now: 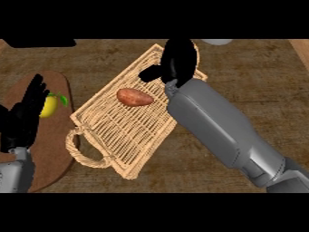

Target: Pick the sweet potato from the placemat and place it in the basket

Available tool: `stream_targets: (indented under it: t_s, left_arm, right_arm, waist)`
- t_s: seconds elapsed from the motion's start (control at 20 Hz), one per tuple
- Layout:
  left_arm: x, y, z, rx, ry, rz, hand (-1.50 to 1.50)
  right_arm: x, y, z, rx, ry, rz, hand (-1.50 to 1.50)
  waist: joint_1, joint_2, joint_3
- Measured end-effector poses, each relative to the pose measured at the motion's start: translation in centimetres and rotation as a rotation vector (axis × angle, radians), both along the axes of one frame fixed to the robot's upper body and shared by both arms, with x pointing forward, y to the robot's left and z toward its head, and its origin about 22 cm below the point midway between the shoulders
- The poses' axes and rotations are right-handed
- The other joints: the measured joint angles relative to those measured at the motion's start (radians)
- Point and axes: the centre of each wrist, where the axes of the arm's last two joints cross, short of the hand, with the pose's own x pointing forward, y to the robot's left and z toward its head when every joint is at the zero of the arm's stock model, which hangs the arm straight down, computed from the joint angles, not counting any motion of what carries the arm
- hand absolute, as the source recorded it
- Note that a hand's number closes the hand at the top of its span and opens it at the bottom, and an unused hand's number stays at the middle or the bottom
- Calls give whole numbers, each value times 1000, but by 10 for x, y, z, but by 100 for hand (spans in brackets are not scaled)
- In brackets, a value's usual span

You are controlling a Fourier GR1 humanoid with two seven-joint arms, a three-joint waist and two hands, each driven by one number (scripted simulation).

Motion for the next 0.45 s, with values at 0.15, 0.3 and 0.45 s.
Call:
stream_targets:
  t_s: [0.15,0.3,0.45]
  left_arm:
    - [-2,5,3,-1,1,11,0]
    - [-4,11,1,0,4,19,0]
    - [-3,10,5,1,-2,14,0]
  right_arm:
    - [-12,-22,-7,80,-11,-19,-150]
    - [-30,-51,-13,131,-17,-27,-150]
    - [-55,-81,-16,176,-38,-22,-150]
  waist:
    - [-10,-3,0]
    - [-15,-3,0]
    - [-13,-1,0]
